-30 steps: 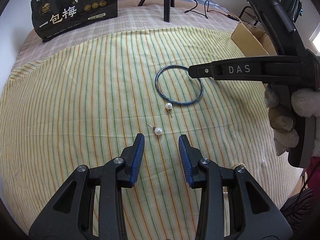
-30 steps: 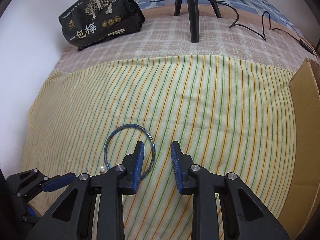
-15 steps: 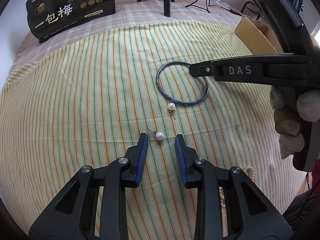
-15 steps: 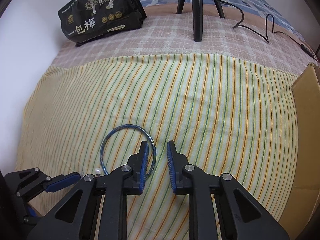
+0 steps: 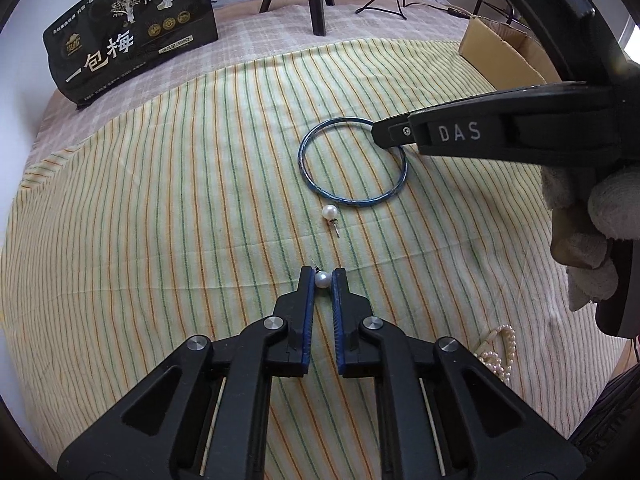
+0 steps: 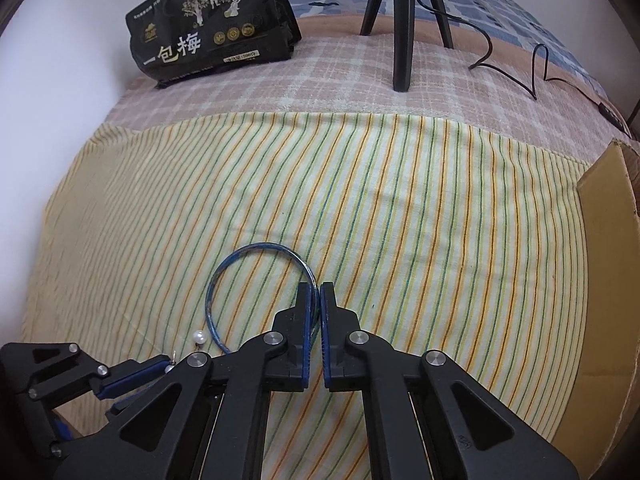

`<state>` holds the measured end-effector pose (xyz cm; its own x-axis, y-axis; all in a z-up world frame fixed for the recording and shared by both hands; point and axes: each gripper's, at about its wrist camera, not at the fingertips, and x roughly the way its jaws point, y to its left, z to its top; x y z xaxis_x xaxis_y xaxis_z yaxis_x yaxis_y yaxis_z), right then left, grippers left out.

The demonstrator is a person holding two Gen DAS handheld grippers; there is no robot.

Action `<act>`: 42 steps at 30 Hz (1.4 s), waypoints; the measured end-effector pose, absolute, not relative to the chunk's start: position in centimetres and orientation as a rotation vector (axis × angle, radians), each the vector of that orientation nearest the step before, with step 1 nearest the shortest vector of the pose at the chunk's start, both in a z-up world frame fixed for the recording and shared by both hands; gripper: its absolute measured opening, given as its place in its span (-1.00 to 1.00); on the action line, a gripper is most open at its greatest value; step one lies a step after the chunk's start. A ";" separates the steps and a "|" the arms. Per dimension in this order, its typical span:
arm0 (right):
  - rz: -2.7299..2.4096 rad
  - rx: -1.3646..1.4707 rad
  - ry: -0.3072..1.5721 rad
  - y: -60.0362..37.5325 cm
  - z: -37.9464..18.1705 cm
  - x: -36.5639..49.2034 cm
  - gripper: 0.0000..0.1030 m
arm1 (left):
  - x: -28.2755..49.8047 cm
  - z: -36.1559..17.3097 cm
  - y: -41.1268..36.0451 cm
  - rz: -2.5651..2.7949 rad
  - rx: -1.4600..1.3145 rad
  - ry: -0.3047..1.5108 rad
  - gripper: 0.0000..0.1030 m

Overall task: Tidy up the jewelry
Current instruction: 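Close the right gripper on the bangle while the left gripper grasps the pearl earring, then carry the bangle and pearl earring with both grippers over the cardboard box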

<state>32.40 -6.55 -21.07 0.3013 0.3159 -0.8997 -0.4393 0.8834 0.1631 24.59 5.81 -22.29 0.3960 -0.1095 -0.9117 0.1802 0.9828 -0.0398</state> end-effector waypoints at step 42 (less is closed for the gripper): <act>0.448 0.005 0.882 -19.2 -7.7 26.7 -0.95 | 19.9 -10.4 -2.2 -0.337 -0.073 0.890 -0.87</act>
<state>26.73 -19.25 -7.72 0.5489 0.3808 -0.7441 -0.3765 0.9074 0.1866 19.91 -2.23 -10.39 0.5804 -0.3182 -0.7496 0.2578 0.9449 -0.2016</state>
